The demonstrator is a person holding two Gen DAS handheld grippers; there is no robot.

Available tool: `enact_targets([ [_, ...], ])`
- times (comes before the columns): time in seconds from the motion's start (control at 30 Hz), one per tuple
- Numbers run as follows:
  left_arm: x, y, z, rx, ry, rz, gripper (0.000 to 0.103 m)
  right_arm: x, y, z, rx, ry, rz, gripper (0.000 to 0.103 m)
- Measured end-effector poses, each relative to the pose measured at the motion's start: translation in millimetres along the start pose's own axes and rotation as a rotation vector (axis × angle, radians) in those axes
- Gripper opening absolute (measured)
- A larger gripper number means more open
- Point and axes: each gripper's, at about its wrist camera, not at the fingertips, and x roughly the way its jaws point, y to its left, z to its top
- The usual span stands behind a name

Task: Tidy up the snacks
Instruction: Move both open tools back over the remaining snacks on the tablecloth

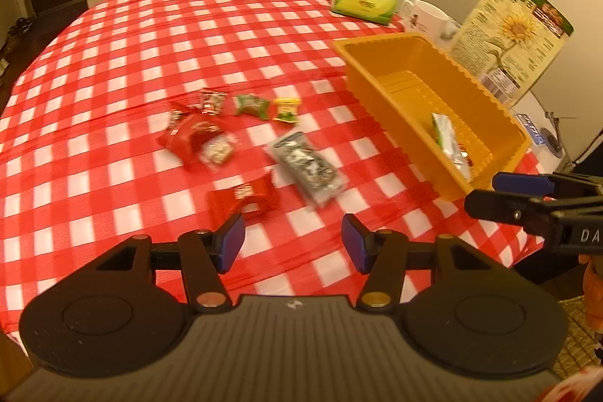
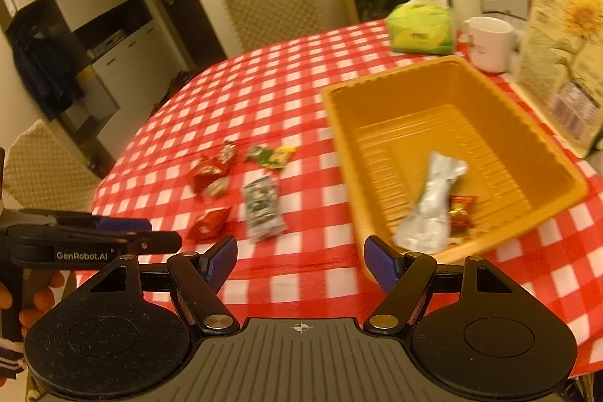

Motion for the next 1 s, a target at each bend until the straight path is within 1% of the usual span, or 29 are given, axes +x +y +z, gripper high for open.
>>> enact_targets([
  [0.23, -10, 33, -5, -0.036, -0.004, 0.038, 0.053, 23, 31, 2, -0.053, 0.033, 0.015, 0.074],
  [0.5, -17, 71, -10, -0.079, -0.004, 0.078, 0.054, 54, 58, 5, -0.101, 0.072, 0.005, 0.074],
  [0.73, -19, 104, -14, -0.121, 0.004, 0.114, 0.054, 82, 70, 9, -0.126, 0.096, -0.008, 0.074],
  [1.0, -17, 133, -13, -0.158, 0.011, 0.142, 0.054, 112, 75, 18, -0.141, 0.118, -0.032, 0.074],
])
